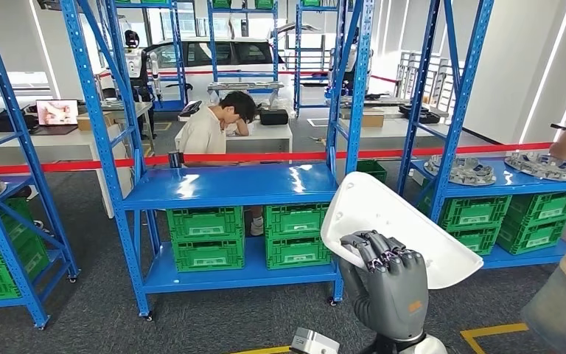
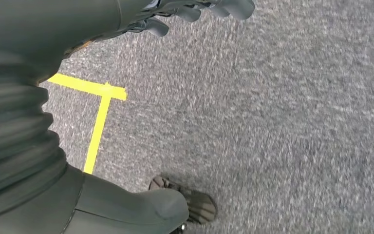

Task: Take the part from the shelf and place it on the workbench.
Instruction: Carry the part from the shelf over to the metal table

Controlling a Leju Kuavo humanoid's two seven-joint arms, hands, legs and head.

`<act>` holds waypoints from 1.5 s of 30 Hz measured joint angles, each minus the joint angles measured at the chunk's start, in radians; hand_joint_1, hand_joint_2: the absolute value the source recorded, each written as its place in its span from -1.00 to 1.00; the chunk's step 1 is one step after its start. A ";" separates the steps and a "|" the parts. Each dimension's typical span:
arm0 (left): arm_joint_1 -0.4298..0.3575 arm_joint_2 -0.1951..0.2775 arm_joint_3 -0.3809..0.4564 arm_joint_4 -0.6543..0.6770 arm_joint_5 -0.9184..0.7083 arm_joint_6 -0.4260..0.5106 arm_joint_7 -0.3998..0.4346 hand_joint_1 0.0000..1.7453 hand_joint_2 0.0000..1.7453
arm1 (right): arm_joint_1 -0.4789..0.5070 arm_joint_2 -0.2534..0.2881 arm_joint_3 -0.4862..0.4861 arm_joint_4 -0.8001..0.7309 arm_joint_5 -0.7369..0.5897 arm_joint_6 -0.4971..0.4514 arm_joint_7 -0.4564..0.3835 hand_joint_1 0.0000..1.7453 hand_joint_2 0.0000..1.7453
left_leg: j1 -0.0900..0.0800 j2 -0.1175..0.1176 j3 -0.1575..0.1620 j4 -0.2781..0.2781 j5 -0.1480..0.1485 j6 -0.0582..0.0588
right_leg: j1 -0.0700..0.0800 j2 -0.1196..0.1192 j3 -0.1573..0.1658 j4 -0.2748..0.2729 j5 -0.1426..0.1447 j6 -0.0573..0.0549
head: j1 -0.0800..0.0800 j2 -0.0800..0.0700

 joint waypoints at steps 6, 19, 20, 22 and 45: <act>-0.001 -0.001 0.000 0.000 -0.003 -0.003 0.000 -1.00 1.00 | -0.003 -0.004 0.000 0.004 -0.002 0.004 -0.003 1.00 1.00 | 0.003 0.003 -0.096 0.029 0.055 -0.009 | -0.004 0.001 0.109 0.011 0.016 0.007 | 0.000 0.000; -0.002 0.001 -0.008 0.001 -0.016 -0.017 -0.008 -1.00 1.00 | -0.012 -0.007 0.000 0.009 -0.008 0.003 0.001 1.00 1.00 | 0.011 -0.003 -0.169 0.300 -0.073 -0.071 | 0.001 0.002 0.133 -0.159 0.064 -0.045 | -0.003 0.000; -0.003 0.001 -0.008 0.001 -0.016 -0.017 -0.008 -1.00 1.00 | -0.011 -0.007 0.000 0.009 -0.008 0.003 0.003 1.00 1.00 | 0.011 -0.002 -0.130 0.255 -0.049 -0.068 | 0.001 0.002 0.125 -0.157 0.071 -0.042 | -0.003 0.000; -0.003 0.002 -0.008 0.000 -0.016 -0.017 -0.008 -1.00 1.00 | -0.011 -0.007 0.000 0.010 -0.005 0.000 0.004 1.00 1.00 | 0.008 0.001 -0.029 0.115 -0.027 -0.059 | 0.002 0.000 0.113 -0.153 0.081 -0.035 | -0.002 0.000; 0.013 0.011 -0.008 0.000 0.004 -0.017 -0.015 -1.00 1.00 | 0.006 -0.005 0.001 0.023 0.012 -0.034 0.015 1.00 1.00 | 0.004 -0.038 -0.101 0.140 -0.048 -0.057 | -0.004 -0.001 0.150 -0.154 0.053 -0.042 | -0.003 0.000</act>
